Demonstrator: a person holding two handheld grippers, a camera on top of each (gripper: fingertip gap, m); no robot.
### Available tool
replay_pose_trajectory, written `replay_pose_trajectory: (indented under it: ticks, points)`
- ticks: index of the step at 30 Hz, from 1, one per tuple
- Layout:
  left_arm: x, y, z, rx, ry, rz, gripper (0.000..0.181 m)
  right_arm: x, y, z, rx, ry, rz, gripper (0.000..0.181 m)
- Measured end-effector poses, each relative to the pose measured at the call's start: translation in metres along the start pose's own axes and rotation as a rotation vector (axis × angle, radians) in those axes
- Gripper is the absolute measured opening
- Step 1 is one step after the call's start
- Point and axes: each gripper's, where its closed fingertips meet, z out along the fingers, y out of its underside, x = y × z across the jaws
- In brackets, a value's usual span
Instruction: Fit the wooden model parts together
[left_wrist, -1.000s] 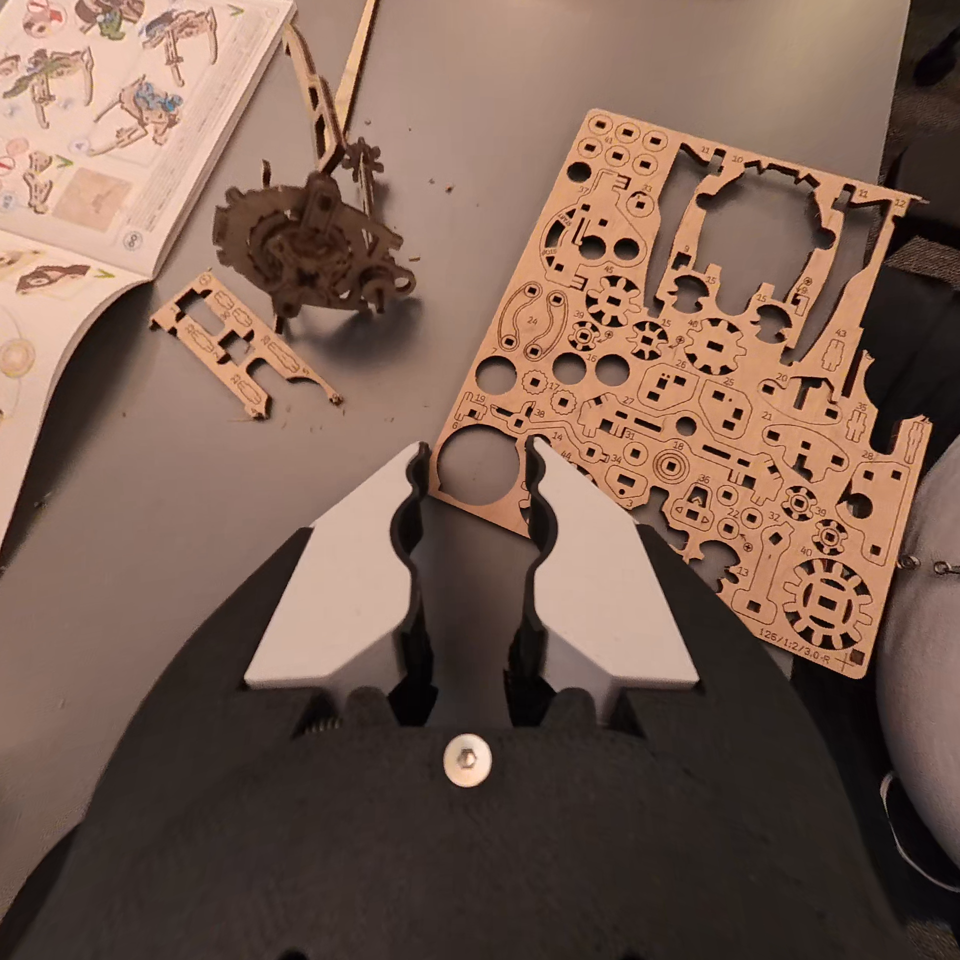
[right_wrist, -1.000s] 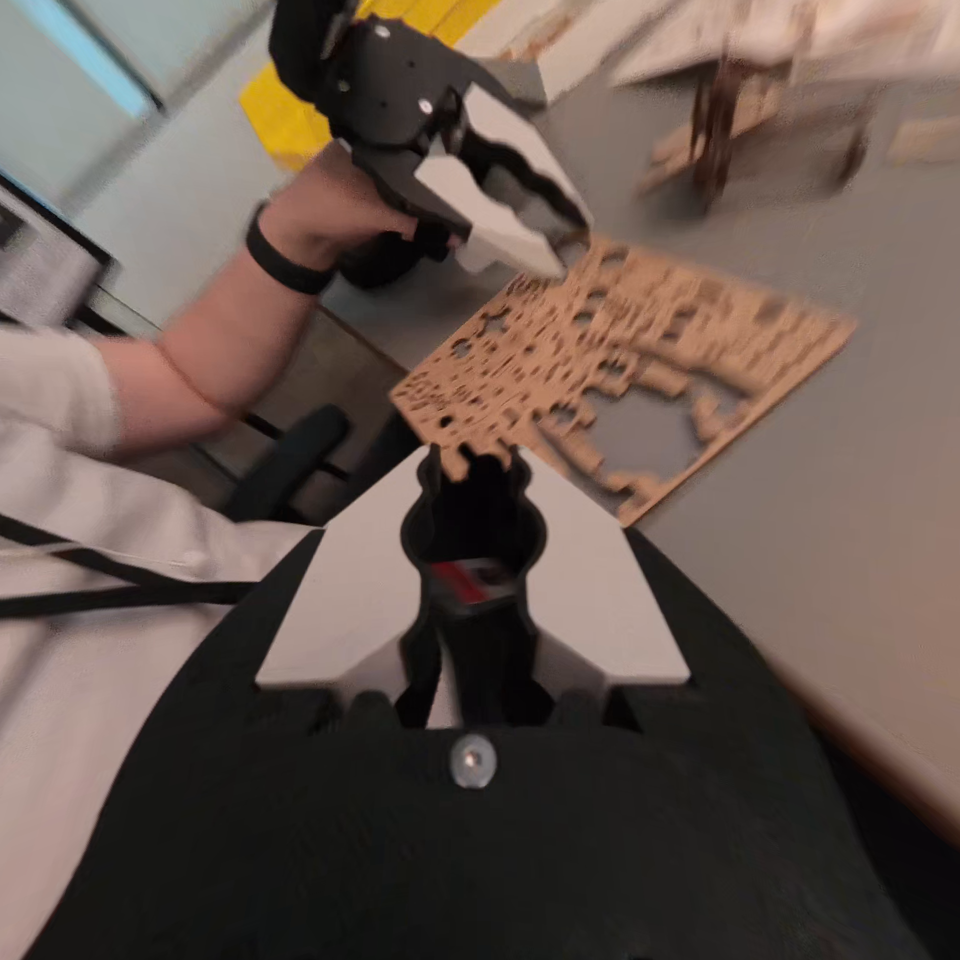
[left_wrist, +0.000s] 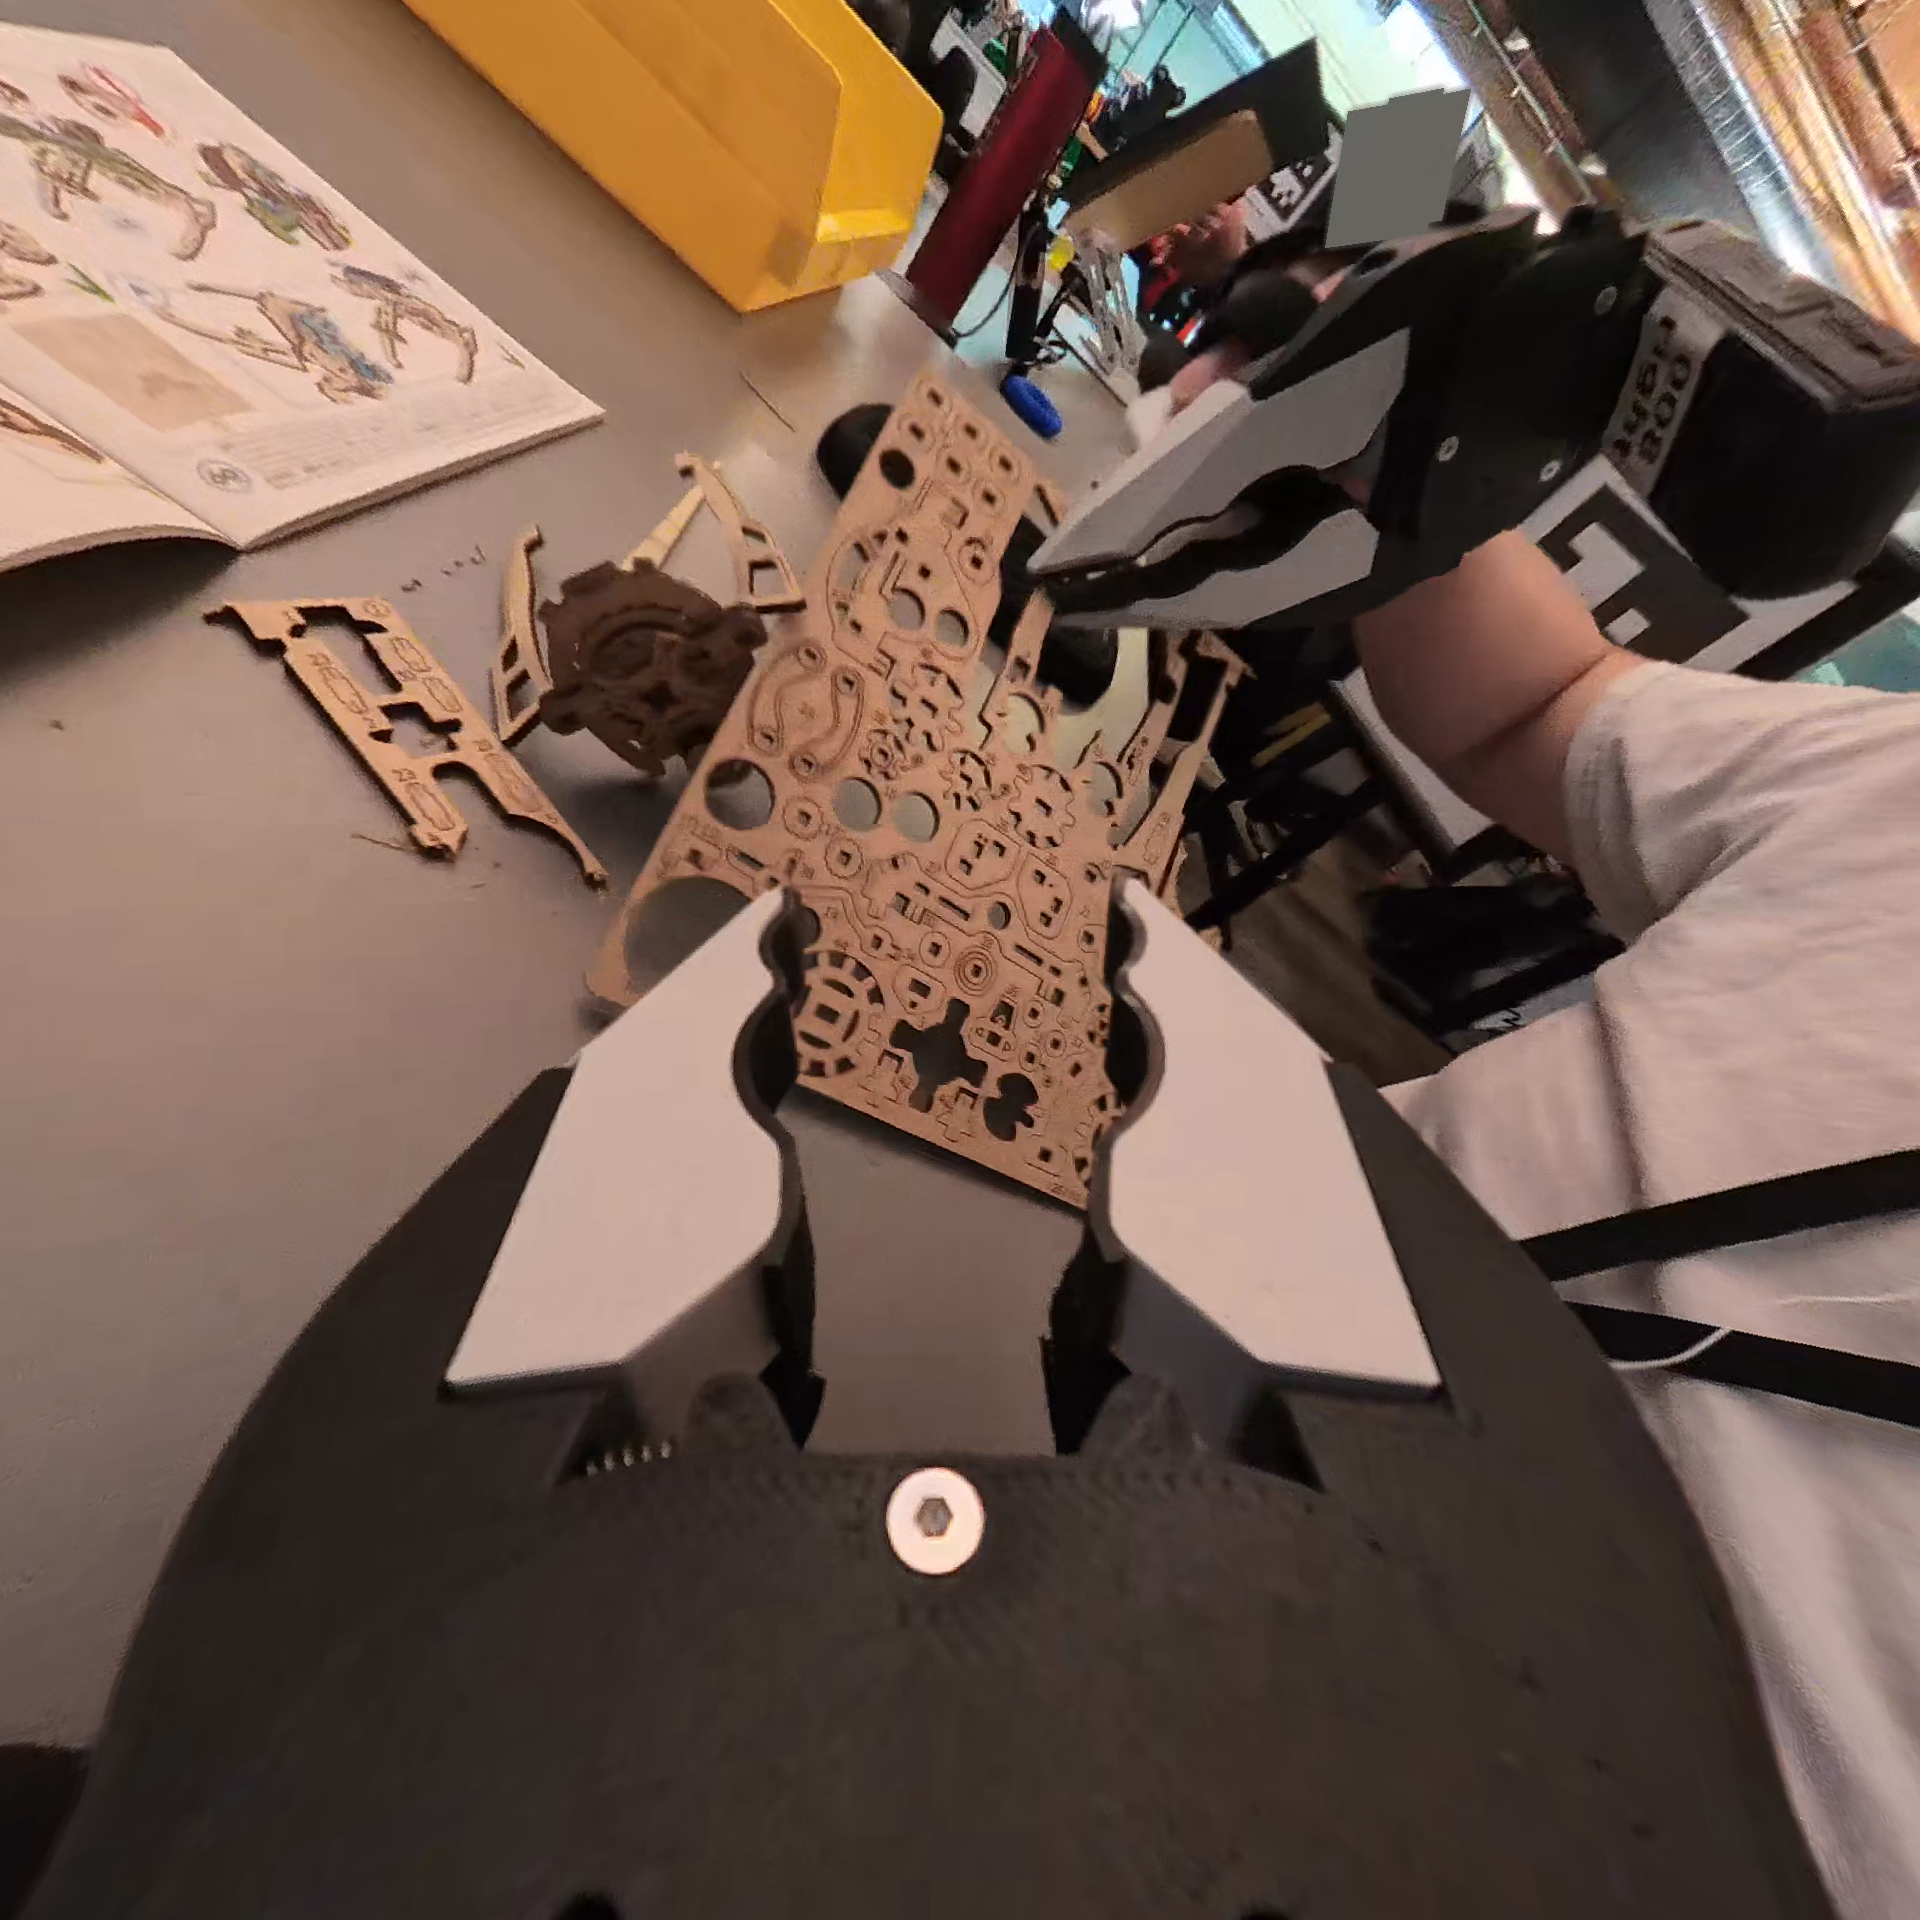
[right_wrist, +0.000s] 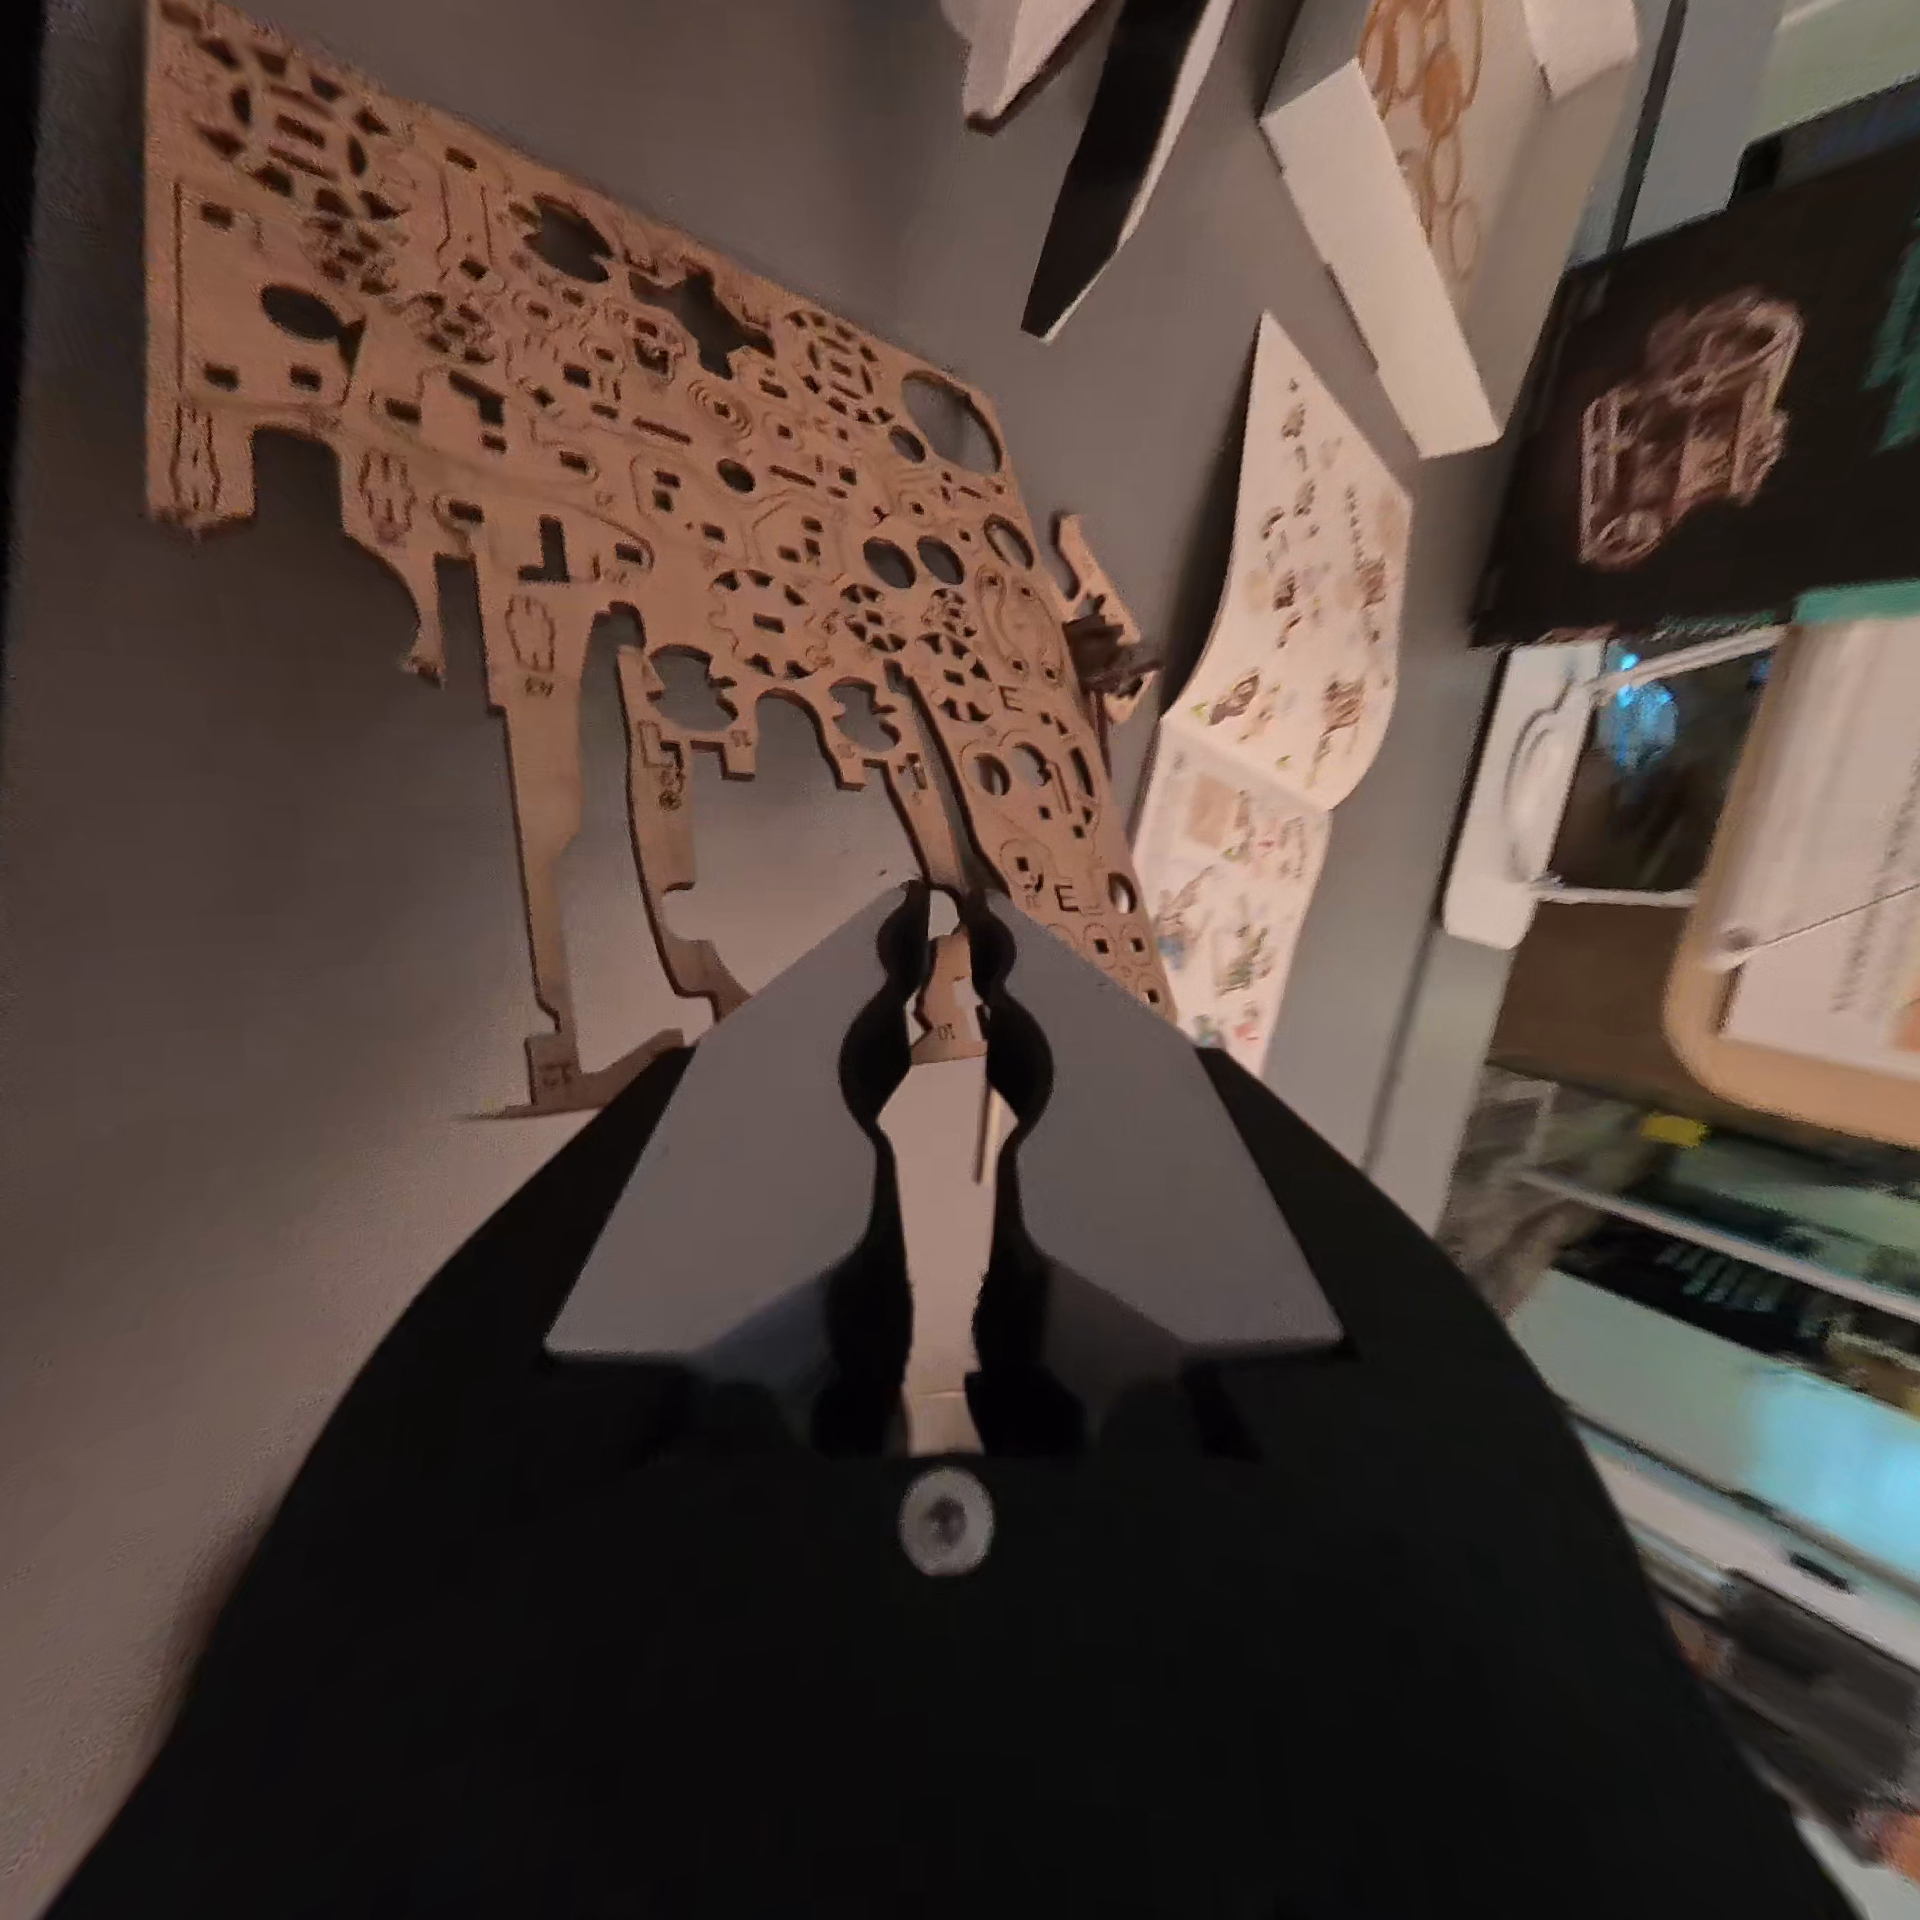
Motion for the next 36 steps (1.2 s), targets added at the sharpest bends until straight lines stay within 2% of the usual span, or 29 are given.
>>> replay_pose_trajectory:
  ticks: [8, 13, 17, 21, 24, 28, 31, 34, 36]
  points:
    - [0.0, -0.018, -0.023, 0.004, -0.032, 0.053, 0.056, 0.008, -0.019, -0.004, 0.012, 0.017, -0.189, 0.005]
    - [-0.031, -0.02, -0.035, -0.023, -0.2, 0.163, 0.066, 0.009, -0.031, -0.015, 0.037, 0.048, -0.261, 0.005]
    - [-0.025, -0.013, -0.02, -0.092, -0.032, 0.114, 0.069, 0.018, -0.041, -0.022, 0.054, 0.105, -0.364, 0.005]
    - [-0.014, -0.01, -0.015, -0.143, 0.113, 0.143, 0.055, 0.028, -0.05, -0.024, 0.074, 0.15, -0.438, 0.005]
    - [-0.009, -0.008, -0.017, -0.161, 0.171, 0.128, 0.03, 0.032, -0.053, -0.022, 0.099, 0.187, -0.467, 0.005]
    - [-0.005, -0.001, -0.017, -0.203, 0.206, 0.095, 0.012, 0.039, -0.051, -0.017, 0.117, 0.236, -0.462, 0.006]
    - [-0.004, -0.005, -0.017, -0.166, 0.198, 0.068, 0.009, 0.05, -0.044, -0.012, 0.115, 0.285, -0.402, 0.007]
    - [0.001, -0.011, -0.024, -0.09, 0.217, 0.036, 0.002, 0.066, -0.036, -0.013, 0.128, 0.385, -0.289, 0.025]
    - [-0.008, -0.01, -0.028, -0.064, 0.139, 0.023, 0.003, 0.076, -0.024, -0.02, 0.133, 0.453, -0.168, 0.03]
